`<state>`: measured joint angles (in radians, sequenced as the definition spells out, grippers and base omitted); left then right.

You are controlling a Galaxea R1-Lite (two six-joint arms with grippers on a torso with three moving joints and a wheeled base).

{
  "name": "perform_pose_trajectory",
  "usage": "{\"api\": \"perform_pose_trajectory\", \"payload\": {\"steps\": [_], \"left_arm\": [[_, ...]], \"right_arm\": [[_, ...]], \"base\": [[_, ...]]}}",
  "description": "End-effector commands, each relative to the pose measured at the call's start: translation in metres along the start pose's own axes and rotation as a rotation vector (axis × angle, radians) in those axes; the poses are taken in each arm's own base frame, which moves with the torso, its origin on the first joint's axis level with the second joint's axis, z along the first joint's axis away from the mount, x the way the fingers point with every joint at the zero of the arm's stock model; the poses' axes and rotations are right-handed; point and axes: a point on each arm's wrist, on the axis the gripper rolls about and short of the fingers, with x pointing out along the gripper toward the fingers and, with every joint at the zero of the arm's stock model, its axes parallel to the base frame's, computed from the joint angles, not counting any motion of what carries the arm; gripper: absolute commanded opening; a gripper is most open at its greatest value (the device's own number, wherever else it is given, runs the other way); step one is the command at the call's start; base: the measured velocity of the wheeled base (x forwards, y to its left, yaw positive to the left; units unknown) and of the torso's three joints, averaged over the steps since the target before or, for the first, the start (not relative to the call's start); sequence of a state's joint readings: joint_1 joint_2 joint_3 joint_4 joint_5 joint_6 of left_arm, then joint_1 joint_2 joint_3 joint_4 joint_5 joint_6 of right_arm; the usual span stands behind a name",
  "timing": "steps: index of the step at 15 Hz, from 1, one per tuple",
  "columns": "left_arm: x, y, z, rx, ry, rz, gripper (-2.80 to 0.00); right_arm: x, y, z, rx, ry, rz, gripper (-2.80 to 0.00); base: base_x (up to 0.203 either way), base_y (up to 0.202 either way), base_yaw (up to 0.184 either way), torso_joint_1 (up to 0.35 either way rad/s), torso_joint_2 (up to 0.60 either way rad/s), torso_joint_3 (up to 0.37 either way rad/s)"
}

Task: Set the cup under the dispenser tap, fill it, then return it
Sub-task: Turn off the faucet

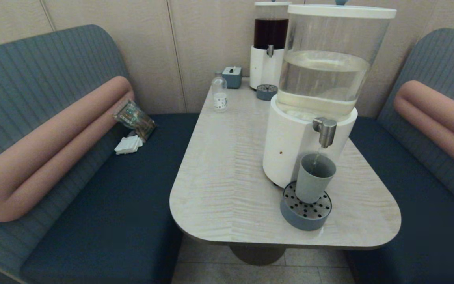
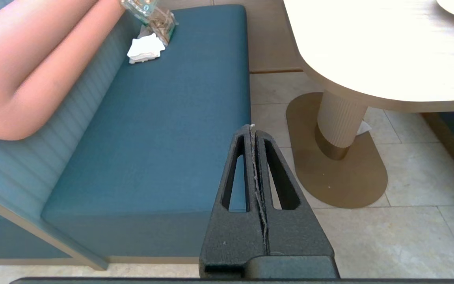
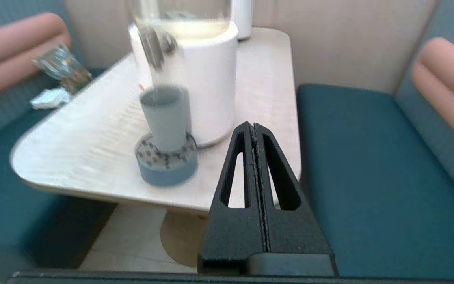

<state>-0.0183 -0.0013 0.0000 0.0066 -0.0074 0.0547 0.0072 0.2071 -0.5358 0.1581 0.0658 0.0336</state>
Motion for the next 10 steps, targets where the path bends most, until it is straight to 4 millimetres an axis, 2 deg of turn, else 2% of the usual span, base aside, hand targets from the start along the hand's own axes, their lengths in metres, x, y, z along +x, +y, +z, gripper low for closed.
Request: {"api": "perform_pose_trajectory", "payload": {"steps": [1,4,6,10], "left_arm": [[0.000,0.000,0.000,-0.001,-0.001,0.000,-2.80],[0.000,0.000,0.000,-0.001,-0.001,0.001,-2.80],[0.000,0.000,0.000,-0.002,-0.001,0.000,-2.80],[0.000,0.000,0.000,-0.003,-0.001,0.000,-2.80]], "right_arm": [[0.020,0.000,0.023,0.009,0.043,0.014,-2.80],[0.032,0.000,0.044,0.022,0.039,0.025,-2.80],[0.049,0.000,0.059,0.027,0.061,0.047,-2.80],[0.106,-0.002,0.088,0.081,0.186,0.068,-2.80]], "base": [[0.000,0.000,0.000,0.000,0.00,0.000],[0.000,0.000,0.000,0.000,0.00,0.000],[0.000,0.000,0.000,0.000,0.00,0.000],[0.000,0.000,0.000,0.000,0.00,0.000]]}}
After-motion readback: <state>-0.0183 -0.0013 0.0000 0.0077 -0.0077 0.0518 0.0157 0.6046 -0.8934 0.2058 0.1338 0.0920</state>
